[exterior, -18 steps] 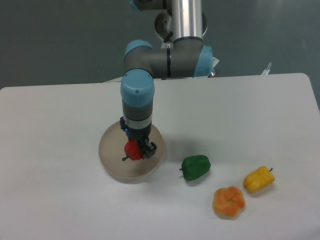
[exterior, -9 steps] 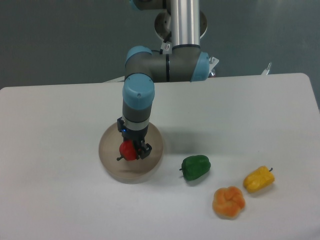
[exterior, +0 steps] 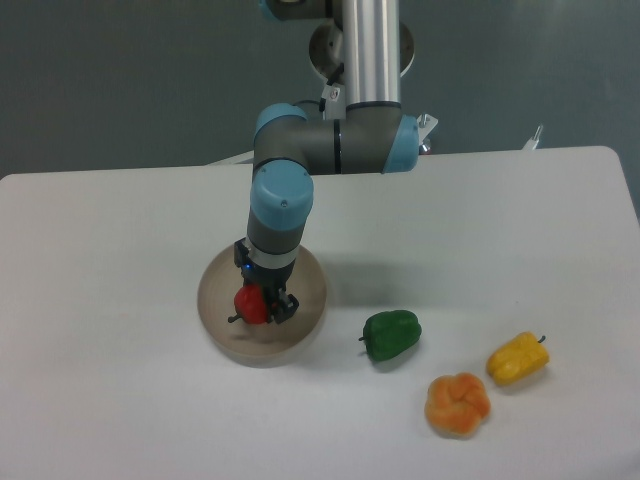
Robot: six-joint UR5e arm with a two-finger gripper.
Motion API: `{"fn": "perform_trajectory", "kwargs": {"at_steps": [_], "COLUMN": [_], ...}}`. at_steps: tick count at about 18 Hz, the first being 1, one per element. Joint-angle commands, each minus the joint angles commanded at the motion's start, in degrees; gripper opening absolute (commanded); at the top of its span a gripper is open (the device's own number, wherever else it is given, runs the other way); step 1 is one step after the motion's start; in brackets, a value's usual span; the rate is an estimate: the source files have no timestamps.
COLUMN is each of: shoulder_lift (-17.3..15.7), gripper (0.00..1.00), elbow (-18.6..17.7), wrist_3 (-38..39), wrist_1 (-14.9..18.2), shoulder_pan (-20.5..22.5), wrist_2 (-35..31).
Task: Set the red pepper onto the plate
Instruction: 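Lower the red pepper onto the plate and open the gripper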
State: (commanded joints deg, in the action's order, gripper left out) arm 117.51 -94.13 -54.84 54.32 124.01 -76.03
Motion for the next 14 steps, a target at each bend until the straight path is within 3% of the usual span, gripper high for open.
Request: {"fn": "perform_trajectory", "kwargs": {"at_steps": [8,14], "shoulder_lift": [0.9,1.0], "gripper": [0.31,0.38], "elbow": [0.1,0.1], "wrist_3": [0.0,-0.1], "wrist_1": [-0.4,-0.4], "shoulder_pan": [0.0,0.4], "wrist_2": [0.0,0.1]}}
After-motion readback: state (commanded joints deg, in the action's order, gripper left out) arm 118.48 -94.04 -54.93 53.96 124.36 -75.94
